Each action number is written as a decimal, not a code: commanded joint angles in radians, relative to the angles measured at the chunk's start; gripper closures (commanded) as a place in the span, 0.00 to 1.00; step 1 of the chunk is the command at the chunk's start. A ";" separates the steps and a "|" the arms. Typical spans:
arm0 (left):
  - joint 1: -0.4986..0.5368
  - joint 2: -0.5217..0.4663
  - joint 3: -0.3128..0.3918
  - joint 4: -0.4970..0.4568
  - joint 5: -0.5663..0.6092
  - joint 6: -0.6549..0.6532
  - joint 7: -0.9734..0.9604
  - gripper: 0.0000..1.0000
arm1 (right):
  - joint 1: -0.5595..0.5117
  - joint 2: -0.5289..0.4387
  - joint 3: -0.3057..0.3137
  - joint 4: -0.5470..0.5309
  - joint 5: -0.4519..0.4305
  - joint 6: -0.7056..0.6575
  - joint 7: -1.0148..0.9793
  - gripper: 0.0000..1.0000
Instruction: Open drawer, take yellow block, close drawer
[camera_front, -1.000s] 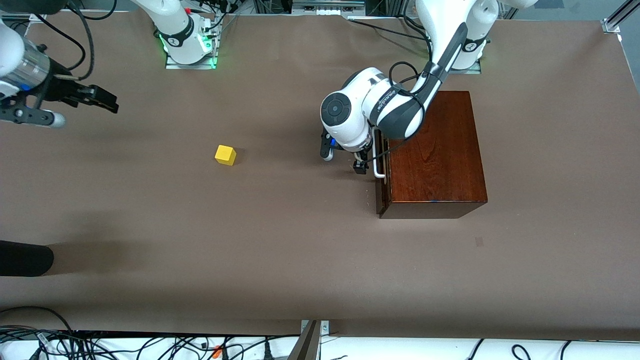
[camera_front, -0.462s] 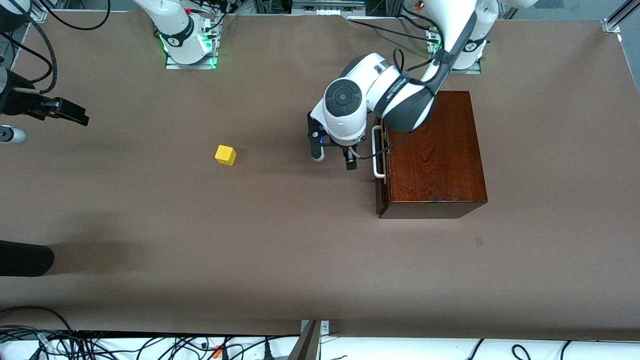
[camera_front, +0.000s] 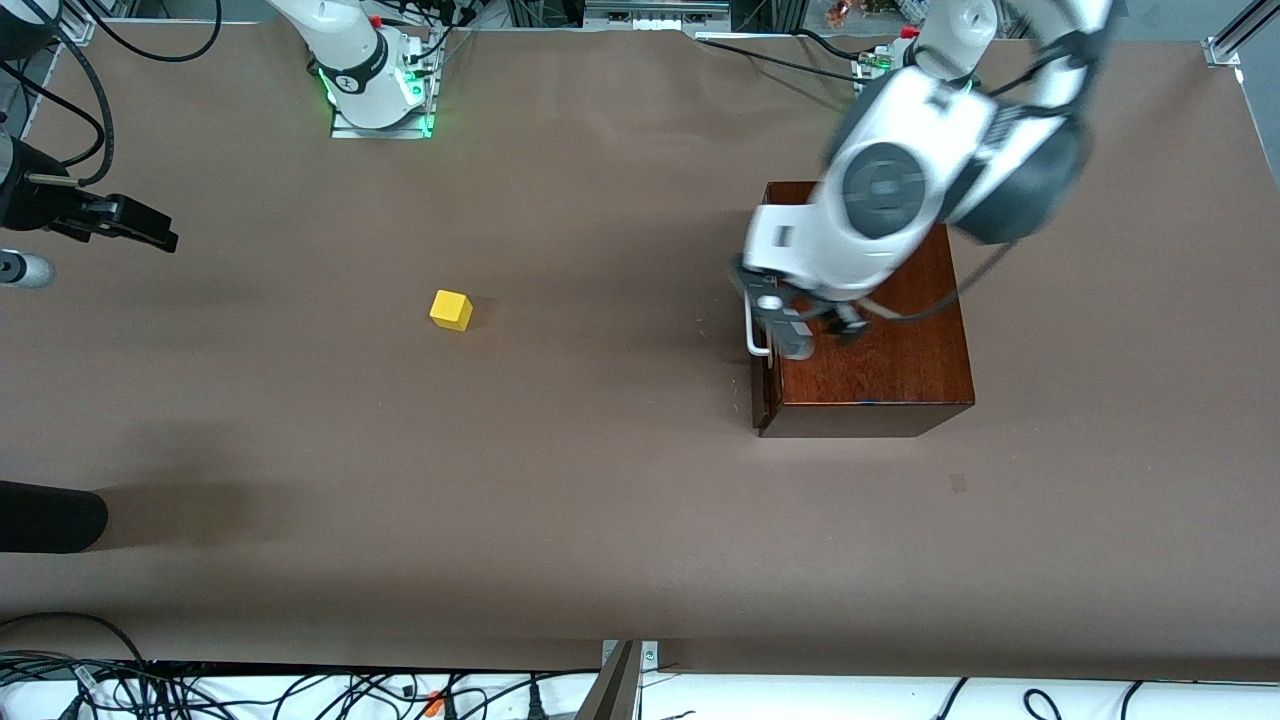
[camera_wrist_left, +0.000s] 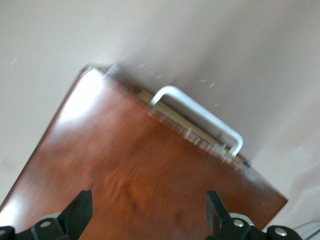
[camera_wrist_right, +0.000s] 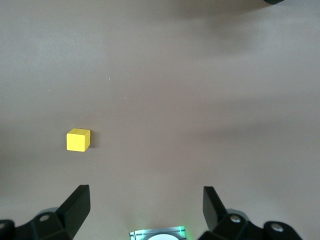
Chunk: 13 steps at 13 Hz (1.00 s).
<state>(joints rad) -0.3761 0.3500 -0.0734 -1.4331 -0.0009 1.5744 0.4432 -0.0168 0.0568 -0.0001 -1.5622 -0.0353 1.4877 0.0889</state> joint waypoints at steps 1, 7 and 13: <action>0.078 -0.046 -0.009 0.025 0.008 -0.078 -0.090 0.00 | -0.025 -0.011 0.023 -0.001 0.008 0.015 -0.003 0.00; 0.219 -0.173 0.047 0.022 0.042 -0.122 -0.199 0.00 | -0.025 -0.026 0.020 -0.019 0.003 0.025 -0.018 0.00; 0.299 -0.348 0.098 -0.214 0.033 0.098 -0.471 0.00 | -0.025 -0.021 0.015 -0.015 0.006 0.032 -0.006 0.00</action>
<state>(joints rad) -0.0775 0.0946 -0.0059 -1.5313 0.0277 1.6271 0.0281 -0.0237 0.0553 0.0028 -1.5639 -0.0352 1.5140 0.0889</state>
